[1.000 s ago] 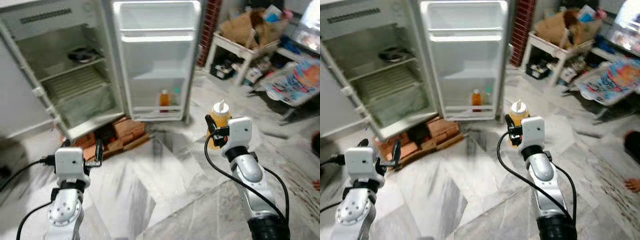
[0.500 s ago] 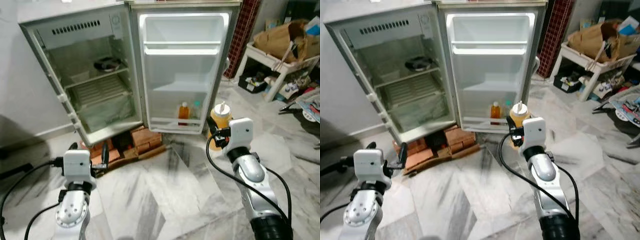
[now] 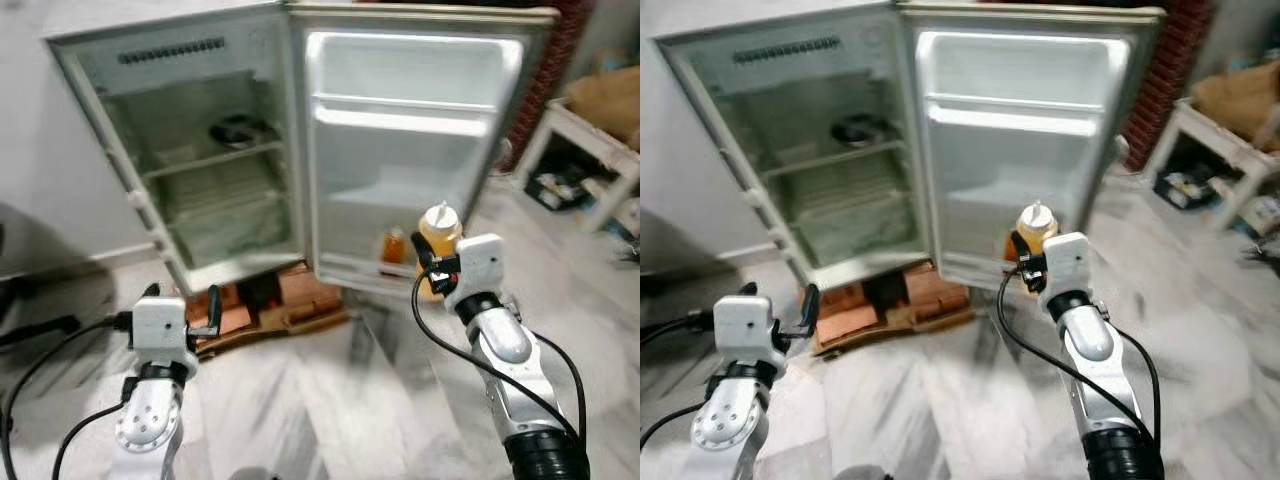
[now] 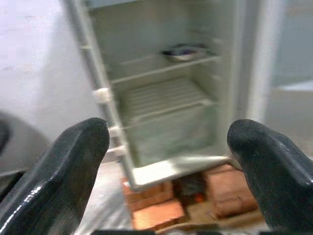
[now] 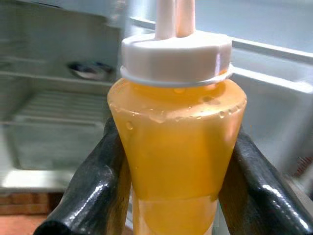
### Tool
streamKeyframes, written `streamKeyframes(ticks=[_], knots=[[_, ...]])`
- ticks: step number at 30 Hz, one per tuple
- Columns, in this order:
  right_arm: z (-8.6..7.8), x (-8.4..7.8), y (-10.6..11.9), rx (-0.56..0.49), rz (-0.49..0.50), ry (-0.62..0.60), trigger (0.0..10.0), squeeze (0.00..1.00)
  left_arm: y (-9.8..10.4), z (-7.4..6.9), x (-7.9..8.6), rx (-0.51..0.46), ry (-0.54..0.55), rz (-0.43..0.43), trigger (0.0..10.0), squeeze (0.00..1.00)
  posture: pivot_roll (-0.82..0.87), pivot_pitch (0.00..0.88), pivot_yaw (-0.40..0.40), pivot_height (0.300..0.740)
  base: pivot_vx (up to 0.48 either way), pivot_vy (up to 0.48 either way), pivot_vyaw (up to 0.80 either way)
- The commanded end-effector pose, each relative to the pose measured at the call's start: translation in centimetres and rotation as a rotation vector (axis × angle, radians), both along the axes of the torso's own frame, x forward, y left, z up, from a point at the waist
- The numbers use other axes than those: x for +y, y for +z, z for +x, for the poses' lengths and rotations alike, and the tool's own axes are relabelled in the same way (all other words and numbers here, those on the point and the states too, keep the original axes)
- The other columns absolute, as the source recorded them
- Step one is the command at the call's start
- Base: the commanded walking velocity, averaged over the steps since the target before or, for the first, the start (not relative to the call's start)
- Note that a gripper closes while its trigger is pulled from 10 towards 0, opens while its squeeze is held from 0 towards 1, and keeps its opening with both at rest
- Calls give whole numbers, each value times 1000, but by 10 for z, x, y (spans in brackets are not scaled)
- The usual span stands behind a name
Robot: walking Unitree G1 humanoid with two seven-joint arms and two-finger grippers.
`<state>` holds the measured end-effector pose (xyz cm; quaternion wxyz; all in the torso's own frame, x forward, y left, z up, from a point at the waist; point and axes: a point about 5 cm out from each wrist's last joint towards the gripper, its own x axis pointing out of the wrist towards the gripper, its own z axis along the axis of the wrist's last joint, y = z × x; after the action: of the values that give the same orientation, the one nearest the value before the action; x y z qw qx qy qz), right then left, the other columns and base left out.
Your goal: Restocking fridge
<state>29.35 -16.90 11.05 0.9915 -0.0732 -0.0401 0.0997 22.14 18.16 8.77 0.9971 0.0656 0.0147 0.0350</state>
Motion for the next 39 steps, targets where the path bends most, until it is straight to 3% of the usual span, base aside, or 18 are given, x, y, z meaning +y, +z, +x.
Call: streamKeyframes(ticks=[1, 9, 14, 24, 39], knots=[[4, 12, 7, -27, 16, 39, 10000, 0, -1, -1, 7, 13, 28, 20, 10000, 0, 31, 46, -14, 740, 382, 0, 788], [6, 14, 7, -24, 24, 47, 10000, 0, -3, -1, 7, 20, 30, 26, 10000, 0, 35, 46, -19, 740, 384, 0, 781], [6, 14, 5, -13, 42, 36, 10000, 0, -4, -2, 5, 23, 30, 15, 10000, 0, 38, 45, -21, 740, 400, 0, 0], [6, 14, 4, -11, 37, 32, 10000, 0, -3, -1, 4, 24, 12, 17, 10000, 0, 36, 49, -18, 740, 0, 0, 0], [6, 15, 1, -1, 34, 32, 10000, 0, -3, -1, 3, 28, 4, 8, 10000, 0, 38, 49, -19, 740, 0, -429, 0]])
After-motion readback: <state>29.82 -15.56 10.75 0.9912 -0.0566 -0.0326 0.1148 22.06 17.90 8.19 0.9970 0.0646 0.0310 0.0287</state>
